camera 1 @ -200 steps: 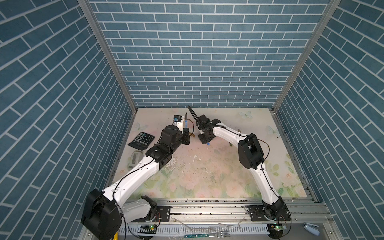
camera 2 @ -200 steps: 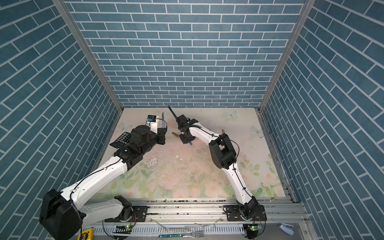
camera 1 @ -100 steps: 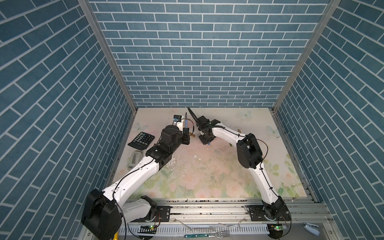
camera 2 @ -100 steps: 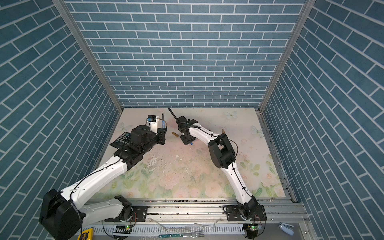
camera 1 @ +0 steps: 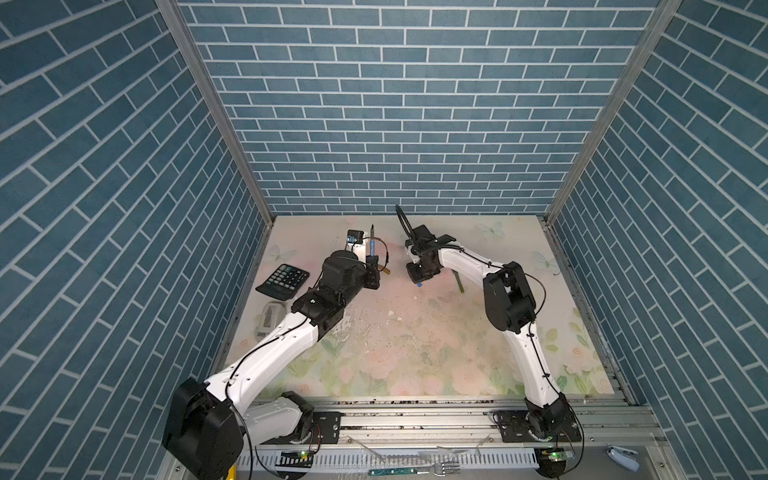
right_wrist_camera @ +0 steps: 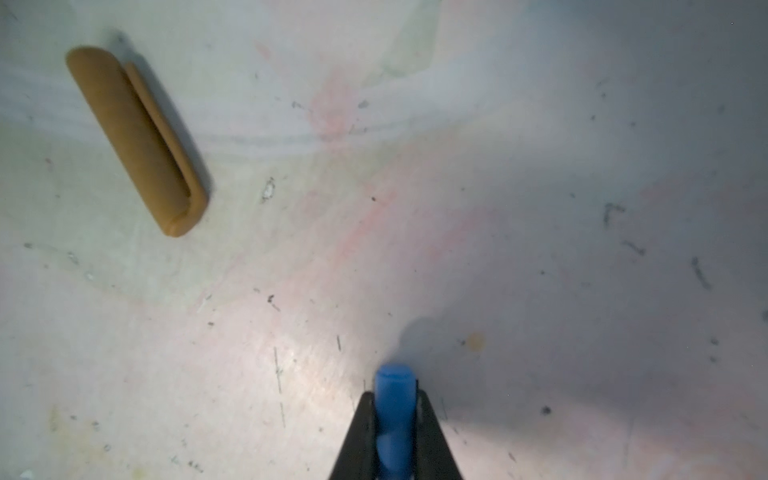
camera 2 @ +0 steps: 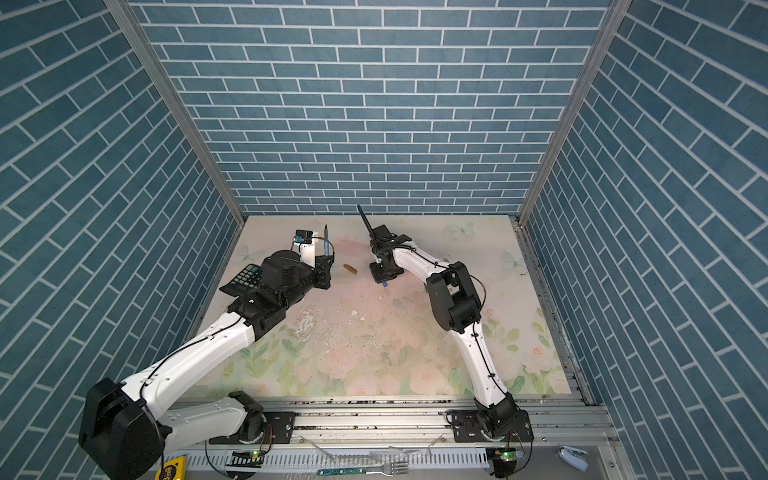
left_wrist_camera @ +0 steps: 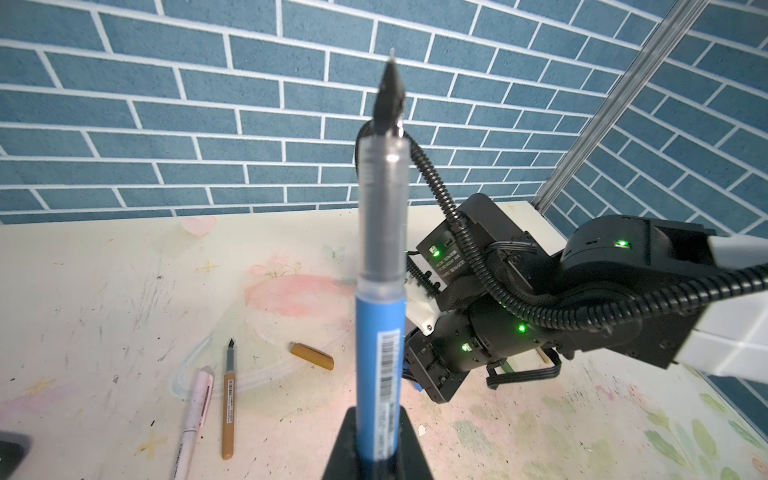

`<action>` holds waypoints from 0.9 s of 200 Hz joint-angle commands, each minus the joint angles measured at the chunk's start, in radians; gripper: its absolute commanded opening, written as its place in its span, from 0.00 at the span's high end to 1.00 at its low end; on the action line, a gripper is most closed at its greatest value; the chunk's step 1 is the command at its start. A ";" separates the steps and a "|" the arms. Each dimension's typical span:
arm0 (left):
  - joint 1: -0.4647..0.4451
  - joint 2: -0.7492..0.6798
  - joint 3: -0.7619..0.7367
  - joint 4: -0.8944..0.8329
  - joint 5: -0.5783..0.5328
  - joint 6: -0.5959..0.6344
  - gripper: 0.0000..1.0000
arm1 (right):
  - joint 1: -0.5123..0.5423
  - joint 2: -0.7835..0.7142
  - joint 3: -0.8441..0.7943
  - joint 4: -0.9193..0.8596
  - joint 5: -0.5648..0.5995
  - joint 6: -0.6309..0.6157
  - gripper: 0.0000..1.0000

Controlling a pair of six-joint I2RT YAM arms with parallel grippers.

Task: Insert the pens into the pen caps
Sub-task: 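Lift the blue cap with the right gripper above the left-held pen nib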

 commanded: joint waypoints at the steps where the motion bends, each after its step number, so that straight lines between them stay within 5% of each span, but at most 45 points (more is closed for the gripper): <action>1: 0.003 -0.004 -0.006 0.025 0.009 0.008 1.00 | -0.044 -0.028 -0.087 0.054 -0.163 0.106 0.87; 62: 0.004 -0.006 -0.021 0.063 0.050 0.007 1.00 | -0.055 -0.216 -0.252 0.272 -0.184 0.168 0.89; 180: 0.002 -0.016 -0.095 0.253 0.254 -0.011 1.00 | -0.032 -0.681 -0.612 0.995 -0.272 0.407 0.89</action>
